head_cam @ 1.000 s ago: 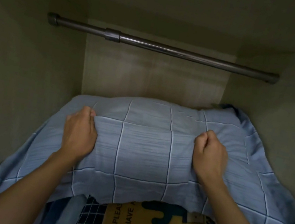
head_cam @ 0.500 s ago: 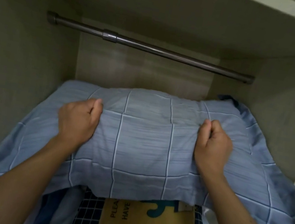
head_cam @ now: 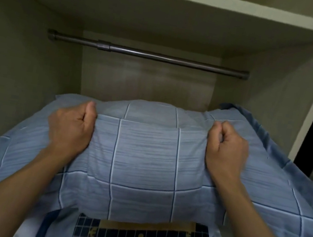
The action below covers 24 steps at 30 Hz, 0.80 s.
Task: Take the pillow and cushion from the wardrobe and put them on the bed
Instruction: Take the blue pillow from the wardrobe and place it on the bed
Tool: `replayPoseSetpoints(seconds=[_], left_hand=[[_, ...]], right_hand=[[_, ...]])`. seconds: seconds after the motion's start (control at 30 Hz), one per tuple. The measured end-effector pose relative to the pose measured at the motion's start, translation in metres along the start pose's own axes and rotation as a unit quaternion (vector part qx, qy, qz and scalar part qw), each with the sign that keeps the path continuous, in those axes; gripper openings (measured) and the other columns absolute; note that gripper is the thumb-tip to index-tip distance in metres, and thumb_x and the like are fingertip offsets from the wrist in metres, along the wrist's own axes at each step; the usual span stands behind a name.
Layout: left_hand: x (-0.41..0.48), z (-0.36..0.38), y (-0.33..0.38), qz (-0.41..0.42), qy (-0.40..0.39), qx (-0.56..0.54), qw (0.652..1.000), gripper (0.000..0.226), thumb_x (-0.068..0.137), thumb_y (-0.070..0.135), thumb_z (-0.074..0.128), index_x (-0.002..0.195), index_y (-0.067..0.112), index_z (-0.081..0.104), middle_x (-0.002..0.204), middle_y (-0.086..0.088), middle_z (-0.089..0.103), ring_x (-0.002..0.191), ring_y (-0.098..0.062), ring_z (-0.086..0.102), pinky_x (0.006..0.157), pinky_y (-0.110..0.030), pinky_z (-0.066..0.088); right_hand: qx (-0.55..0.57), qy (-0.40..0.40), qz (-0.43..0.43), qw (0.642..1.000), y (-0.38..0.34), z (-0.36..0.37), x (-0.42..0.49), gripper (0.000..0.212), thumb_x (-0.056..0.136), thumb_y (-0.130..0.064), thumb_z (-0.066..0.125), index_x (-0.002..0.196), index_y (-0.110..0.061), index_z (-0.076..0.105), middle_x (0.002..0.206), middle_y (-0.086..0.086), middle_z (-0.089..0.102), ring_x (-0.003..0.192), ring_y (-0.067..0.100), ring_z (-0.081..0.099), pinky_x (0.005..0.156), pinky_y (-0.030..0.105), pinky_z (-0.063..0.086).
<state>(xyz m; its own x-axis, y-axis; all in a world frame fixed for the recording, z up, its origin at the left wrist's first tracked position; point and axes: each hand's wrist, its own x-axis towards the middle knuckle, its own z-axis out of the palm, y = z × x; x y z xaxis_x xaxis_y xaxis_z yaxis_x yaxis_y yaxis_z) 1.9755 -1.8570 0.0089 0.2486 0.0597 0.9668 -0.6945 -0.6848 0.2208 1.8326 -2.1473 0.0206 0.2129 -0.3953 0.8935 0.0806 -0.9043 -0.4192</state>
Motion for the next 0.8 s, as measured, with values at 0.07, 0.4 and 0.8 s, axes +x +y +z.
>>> replayPoseSetpoints(seconds=[0.07, 0.4, 0.8], left_hand=[[-0.004, -0.008, 0.006, 0.009, 0.006, 0.002, 1.000, 0.052, 0.101, 0.025, 0.040, 0.052, 0.009, 0.045, 0.045, -0.008, 0.042, 0.044, -0.020, 0.039, 0.052, -0.032, 0.025], [-0.015, -0.042, 0.000, 0.006, 0.008, -0.071, 0.997, 0.053, 0.102, 0.023, 0.039, 0.050, 0.010, 0.038, 0.044, -0.006, 0.036, 0.039, -0.025, 0.039, 0.044, -0.039, 0.031], [-0.030, -0.060, -0.027, -0.013, -0.039, -0.254, 0.966, 0.055, 0.104, 0.038, 0.034, 0.053, 0.017, 0.031, 0.046, -0.007, 0.030, 0.039, -0.029, 0.038, 0.042, -0.041, 0.031]], right_hand=[[0.013, 0.006, 0.014, 1.000, -0.003, -0.009, -0.006, 0.040, 0.094, -0.035, 0.039, 0.059, -0.019, 0.032, 0.048, 0.000, 0.035, 0.047, 0.028, 0.043, 0.050, 0.036, 0.029], [-0.016, 0.041, -0.001, 0.999, -0.052, -0.051, -0.027, 0.042, 0.097, -0.035, 0.042, 0.059, -0.017, 0.035, 0.051, 0.007, 0.044, 0.050, 0.033, 0.048, 0.049, 0.048, 0.040], [-0.157, 0.112, 0.021, 0.981, -0.144, -0.112, -0.096, 0.042, 0.097, -0.037, 0.040, 0.061, -0.016, 0.041, 0.054, 0.006, 0.047, 0.053, 0.032, 0.048, 0.053, 0.052, 0.042]])
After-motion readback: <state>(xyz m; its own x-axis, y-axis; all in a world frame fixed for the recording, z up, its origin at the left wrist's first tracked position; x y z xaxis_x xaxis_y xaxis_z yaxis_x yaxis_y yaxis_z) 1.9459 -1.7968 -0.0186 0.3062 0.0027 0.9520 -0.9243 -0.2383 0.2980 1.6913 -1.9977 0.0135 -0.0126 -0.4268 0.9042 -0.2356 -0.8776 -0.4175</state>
